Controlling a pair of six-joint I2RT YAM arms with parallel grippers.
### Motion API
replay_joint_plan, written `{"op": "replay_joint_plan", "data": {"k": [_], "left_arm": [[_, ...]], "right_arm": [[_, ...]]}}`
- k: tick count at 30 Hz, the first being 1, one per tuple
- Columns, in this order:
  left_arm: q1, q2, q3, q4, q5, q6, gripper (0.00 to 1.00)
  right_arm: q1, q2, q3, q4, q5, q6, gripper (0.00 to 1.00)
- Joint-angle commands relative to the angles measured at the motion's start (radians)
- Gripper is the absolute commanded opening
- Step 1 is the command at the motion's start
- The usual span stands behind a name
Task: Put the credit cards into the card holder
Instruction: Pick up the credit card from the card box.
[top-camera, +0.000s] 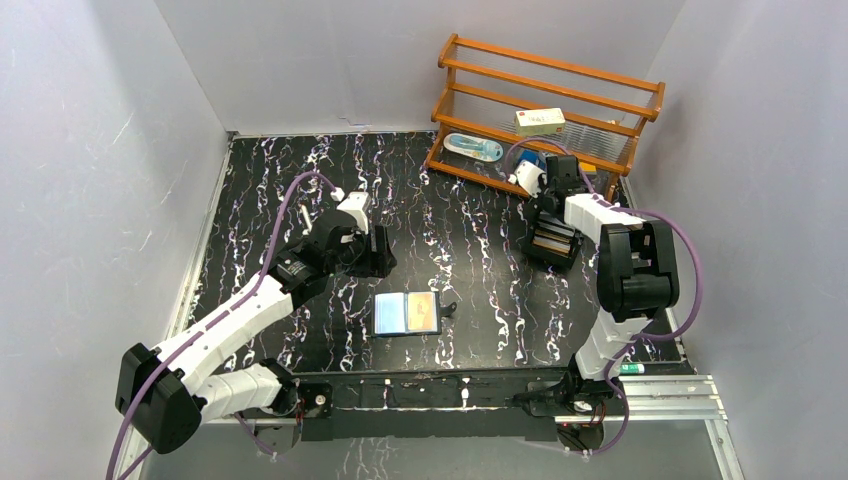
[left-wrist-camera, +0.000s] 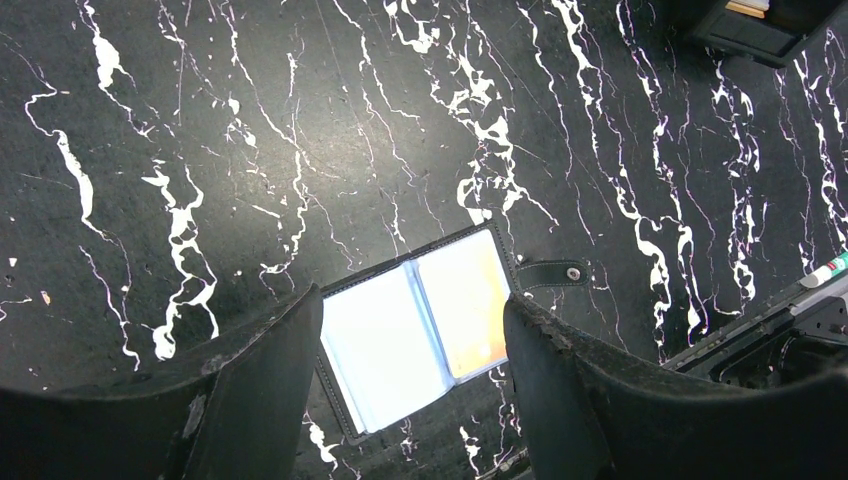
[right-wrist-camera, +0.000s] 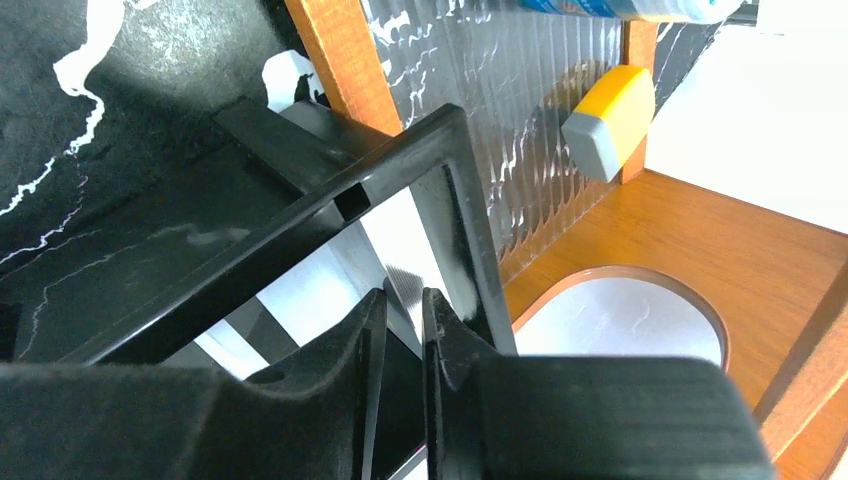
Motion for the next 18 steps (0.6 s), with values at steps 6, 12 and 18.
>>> {"op": "replay_joint_plan", "data": {"k": [6,12,18], "left_arm": [[0.006,0.012,0.006,0.002,0.061,0.001,0.65],[0.006,-0.01,-0.004,0.002,0.049,0.002,0.66],[0.005,-0.012,-0.009,0.016,0.08,0.003,0.66]], "right_arm": [[-0.002,-0.017,0.067,-0.02,-0.027,-0.007,0.16],[-0.002,-0.024,0.083,-0.065,-0.013,0.007,0.09],[-0.002,-0.041,0.149,-0.17,-0.088,0.055,0.06]]}}
